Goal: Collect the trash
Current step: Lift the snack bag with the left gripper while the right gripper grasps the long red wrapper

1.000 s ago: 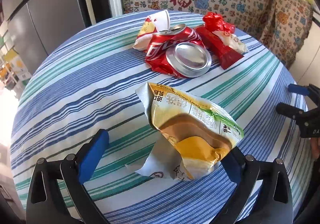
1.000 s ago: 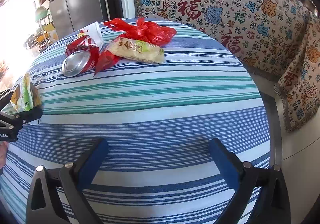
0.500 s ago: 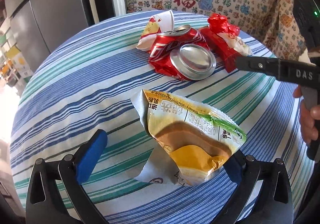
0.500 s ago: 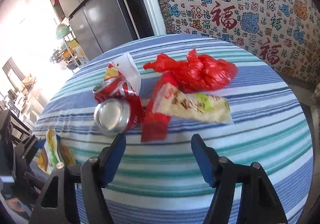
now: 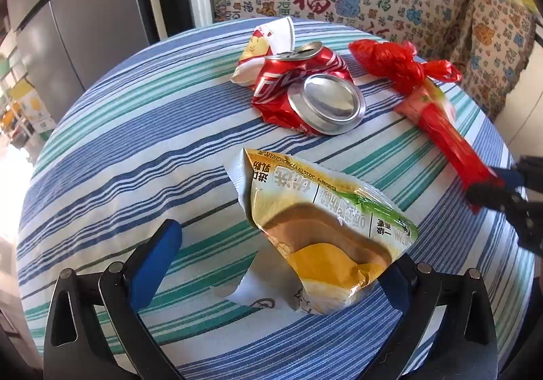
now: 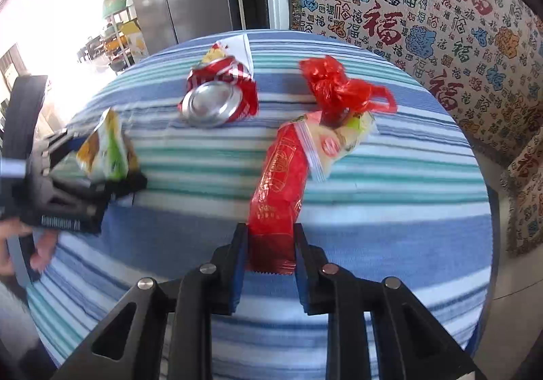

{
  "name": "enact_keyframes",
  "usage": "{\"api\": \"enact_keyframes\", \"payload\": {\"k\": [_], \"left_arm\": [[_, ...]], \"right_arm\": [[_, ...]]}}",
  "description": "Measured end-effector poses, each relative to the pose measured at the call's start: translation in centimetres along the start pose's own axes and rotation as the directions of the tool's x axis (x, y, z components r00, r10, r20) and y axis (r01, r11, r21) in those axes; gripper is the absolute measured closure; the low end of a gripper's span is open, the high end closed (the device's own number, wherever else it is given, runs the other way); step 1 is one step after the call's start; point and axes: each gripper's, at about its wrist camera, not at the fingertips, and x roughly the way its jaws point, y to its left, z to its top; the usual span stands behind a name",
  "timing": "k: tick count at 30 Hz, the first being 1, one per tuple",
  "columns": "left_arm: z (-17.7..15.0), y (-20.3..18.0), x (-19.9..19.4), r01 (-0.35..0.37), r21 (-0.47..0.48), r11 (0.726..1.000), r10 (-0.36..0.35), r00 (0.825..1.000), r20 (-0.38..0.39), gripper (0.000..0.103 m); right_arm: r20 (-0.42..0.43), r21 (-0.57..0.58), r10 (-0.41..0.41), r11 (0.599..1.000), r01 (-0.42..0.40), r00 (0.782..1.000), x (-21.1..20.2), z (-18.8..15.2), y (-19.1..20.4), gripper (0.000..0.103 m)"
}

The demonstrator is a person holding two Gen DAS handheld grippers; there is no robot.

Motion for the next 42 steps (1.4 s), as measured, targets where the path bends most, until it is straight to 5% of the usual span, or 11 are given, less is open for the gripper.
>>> {"api": "enact_keyframes", "payload": {"k": [2,3,4,6,14,22,42], "left_arm": [[-0.2,0.1,-0.1,0.000,0.006,1.000,0.000,1.000,-0.002,0.000],[-0.3,0.2,-0.2,-0.001,0.010,1.000,0.001,1.000,-0.003,0.000],[-0.5,0.4,-0.3,-0.001,0.013,1.000,0.001,1.000,-0.004,0.000],[-0.9,1.0,-0.7,-0.002,0.011,1.000,0.003,1.000,-0.010,0.000],[-2.3,4.0,-1.7,0.019,0.037,0.999,-0.019,1.000,-0.024,0.000],[-3.1,3.8,-2.6,0.073,0.103,0.992,-0.067,0.996,-0.054,0.000],[0.1,0.8,0.2,0.003,0.019,1.000,-0.003,1.000,-0.005,0.000]], "right_arm": [[0.010,-0.005,-0.026,1.000,0.026,1.000,-1.1,-1.8,0.0,0.073],[0.027,-0.002,-0.047,0.999,0.047,0.999,-1.6,-2.7,-0.2,0.058],[0.040,0.000,-0.067,0.998,0.067,0.997,-1.9,-3.2,-0.4,0.031],[0.073,0.002,-0.092,0.996,0.092,0.993,-2.3,-3.7,-0.8,0.021],[0.038,0.060,-0.089,0.994,0.087,0.995,-0.2,-2.5,-0.5,0.018],[0.033,0.078,-0.101,0.992,0.098,0.994,1.1,-1.5,-0.4,0.002],[0.015,0.101,-0.125,0.987,0.123,0.992,2.3,-0.1,-0.4,0.001]]}}
